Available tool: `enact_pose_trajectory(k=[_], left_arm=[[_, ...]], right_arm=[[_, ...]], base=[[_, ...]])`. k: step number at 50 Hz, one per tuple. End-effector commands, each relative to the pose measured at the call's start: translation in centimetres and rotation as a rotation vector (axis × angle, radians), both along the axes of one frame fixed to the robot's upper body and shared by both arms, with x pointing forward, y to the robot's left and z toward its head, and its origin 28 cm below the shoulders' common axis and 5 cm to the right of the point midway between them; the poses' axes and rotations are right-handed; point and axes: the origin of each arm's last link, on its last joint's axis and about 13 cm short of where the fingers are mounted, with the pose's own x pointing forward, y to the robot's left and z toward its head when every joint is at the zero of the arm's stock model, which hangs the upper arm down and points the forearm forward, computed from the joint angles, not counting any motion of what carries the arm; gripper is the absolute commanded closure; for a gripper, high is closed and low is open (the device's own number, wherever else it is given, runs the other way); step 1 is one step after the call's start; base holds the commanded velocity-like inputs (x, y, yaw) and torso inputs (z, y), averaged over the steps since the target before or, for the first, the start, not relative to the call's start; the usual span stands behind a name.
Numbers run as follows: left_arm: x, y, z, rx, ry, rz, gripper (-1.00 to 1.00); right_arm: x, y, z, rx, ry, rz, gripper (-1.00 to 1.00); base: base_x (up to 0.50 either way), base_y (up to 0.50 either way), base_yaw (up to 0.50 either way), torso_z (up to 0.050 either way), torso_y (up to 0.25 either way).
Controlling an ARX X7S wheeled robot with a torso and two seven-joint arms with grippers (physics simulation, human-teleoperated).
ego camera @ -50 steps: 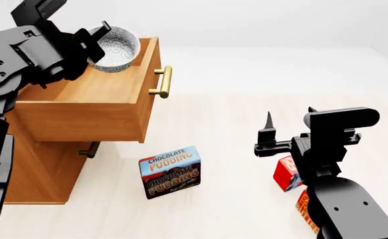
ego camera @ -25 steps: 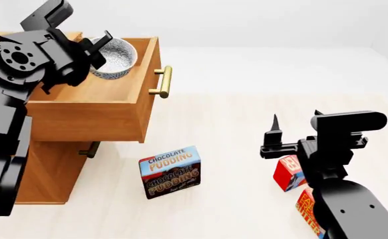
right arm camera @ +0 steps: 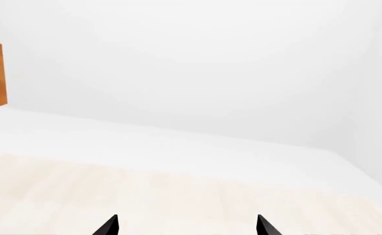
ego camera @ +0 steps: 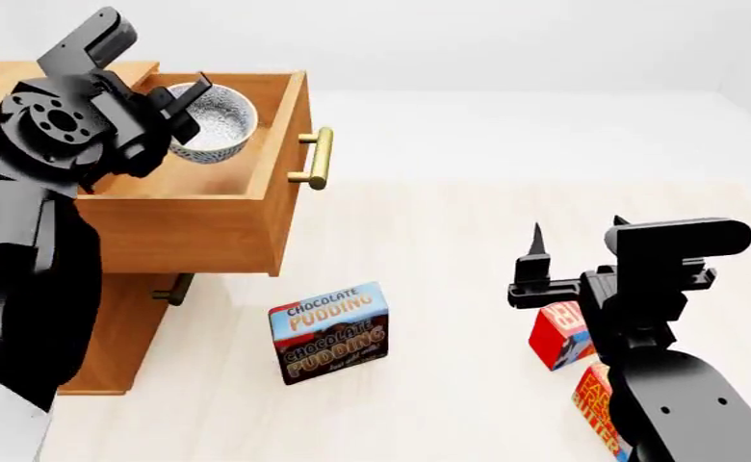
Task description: Put the bowl in the top drawer of the cabinet.
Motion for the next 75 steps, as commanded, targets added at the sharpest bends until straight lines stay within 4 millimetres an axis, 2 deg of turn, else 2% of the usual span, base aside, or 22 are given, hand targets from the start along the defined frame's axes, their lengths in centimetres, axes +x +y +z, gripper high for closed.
enact_pose_trajectory(k=[1, 11, 30, 46, 47, 65, 75], left_arm=[[0.2, 0.2, 0.6, -0.004, -0.063, 0.003, 1.00], [0.2, 0.5, 0.2, 0.007, -0.066, 0.009, 1.00], [0.3, -0.3, -1.3, -0.010, -0.015, 0.008, 1.00], [0.5, -0.1, -0.9, 0.001, -0.037, 0.055, 1.00], [0.5, -0.1, -0.9, 0.001, -0.041, 0.051, -1.00], [0.4, -0.3, -1.0, 0.004, -0.047, 0.013, -1.00], [0.6, -0.2, 0.9, 0.079, -0.140, 0.022, -1.00]], right_arm=[[-0.1, -0.1, -0.2, 0.001, 0.003, -0.005, -1.00], [-0.1, 0.0, -0.4, 0.001, 0.007, -0.003, -1.00], [-0.3, -0.3, -0.6, -0.010, 0.020, -0.020, -1.00], [-0.2, -0.6, -1.0, -0.002, 0.028, -0.027, -1.00], [-0.2, -0.6, -1.0, -0.002, 0.027, -0.027, -1.00], [-0.3, -0.6, -1.1, 0.001, 0.027, -0.027, -1.00], [-0.3, -0.6, -1.2, 0.001, 0.026, -0.026, -1.00]], base=[[0.00, 0.00, 0.00, 0.000, 0.000], [0.00, 0.00, 0.00, 0.000, 0.000], [0.00, 0.00, 0.00, 0.000, 0.001], [0.00, 0.00, 0.00, 0.001, 0.001], [0.00, 0.00, 0.00, 0.000, 0.000], [0.00, 0.00, 0.00, 0.000, 0.000], [0.00, 0.00, 0.00, 0.000, 0.000]])
